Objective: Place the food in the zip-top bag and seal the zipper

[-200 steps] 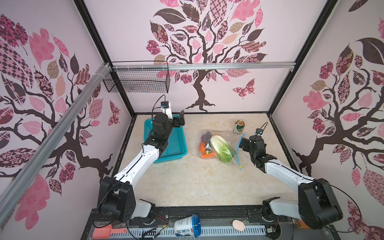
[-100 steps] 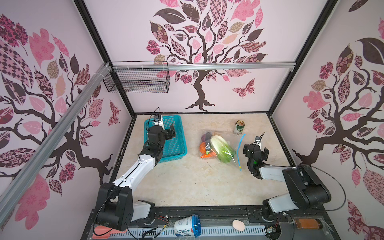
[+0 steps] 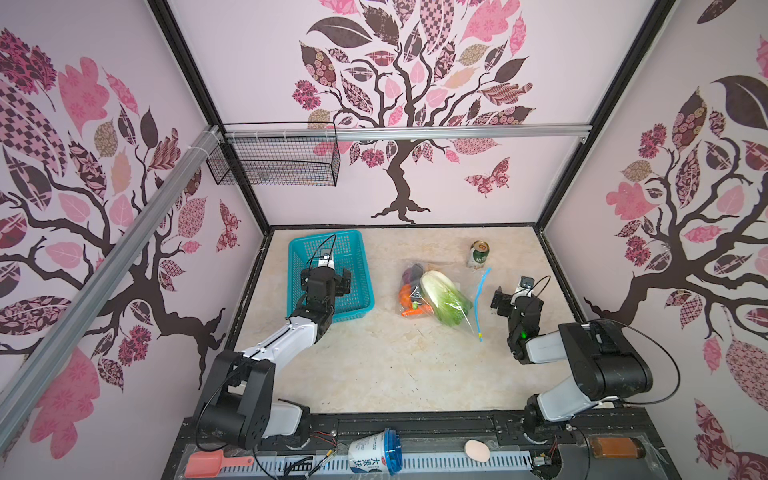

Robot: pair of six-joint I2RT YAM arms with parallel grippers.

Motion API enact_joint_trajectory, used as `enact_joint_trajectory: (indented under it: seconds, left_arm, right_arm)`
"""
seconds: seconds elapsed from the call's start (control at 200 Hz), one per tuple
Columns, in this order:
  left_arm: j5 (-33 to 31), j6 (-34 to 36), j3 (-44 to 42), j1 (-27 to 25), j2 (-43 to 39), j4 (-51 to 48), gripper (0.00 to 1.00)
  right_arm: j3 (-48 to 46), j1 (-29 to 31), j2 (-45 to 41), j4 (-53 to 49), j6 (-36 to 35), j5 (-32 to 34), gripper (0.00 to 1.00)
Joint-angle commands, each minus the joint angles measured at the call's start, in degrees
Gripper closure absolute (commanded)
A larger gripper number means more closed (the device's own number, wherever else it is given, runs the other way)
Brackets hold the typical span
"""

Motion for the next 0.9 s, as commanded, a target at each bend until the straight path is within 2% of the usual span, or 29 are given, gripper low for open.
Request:
enact_joint_trajectory:
  seconds: [0.0,0.16,0.33,0.515,0.595,0.79,0.89]
  left_arm:
    - [0.7,2.6,-2.2,2.5,1.9,5.4,0.02]
    - [3.6,2.6,-2.1,6.6,3.3,5.9,0.01]
    - [9.6,2.7,-2.8,9.8,2.3,7.7,0.01]
    - [9.7,-0.3,-4.5,9.0,1.5,4.5,0.02]
    - [9.1,-1.6,-8.1,9.0,2.6,9.8,0.01]
    - [14.9,1.2,-11.2,10.4,3.9,17.8,0.01]
    - [24.4,-1.9,-12.5,15.7,7.1,22.8,0.02]
  right_arm:
    - [1.5,0.0,-0.9,3.5,1.1,-3.1,0.01]
    - [1.3,0.0,-0.4,4.7,1.0,-3.1,0.00]
    - [1.3,0.0,-0.5,4.6,0.9,-3.1,0.00]
    - [1.3,0.0,-0.5,4.6,0.9,-3.1,0.00]
    - [1.3,0.0,-0.5,4.5,0.9,-3.1,0.00]
    - [1.3,0.0,-0.6,4.6,0.9,-3.1,0.01]
    - [1.2,0.0,-0.6,4.6,0.9,-3.1,0.00]
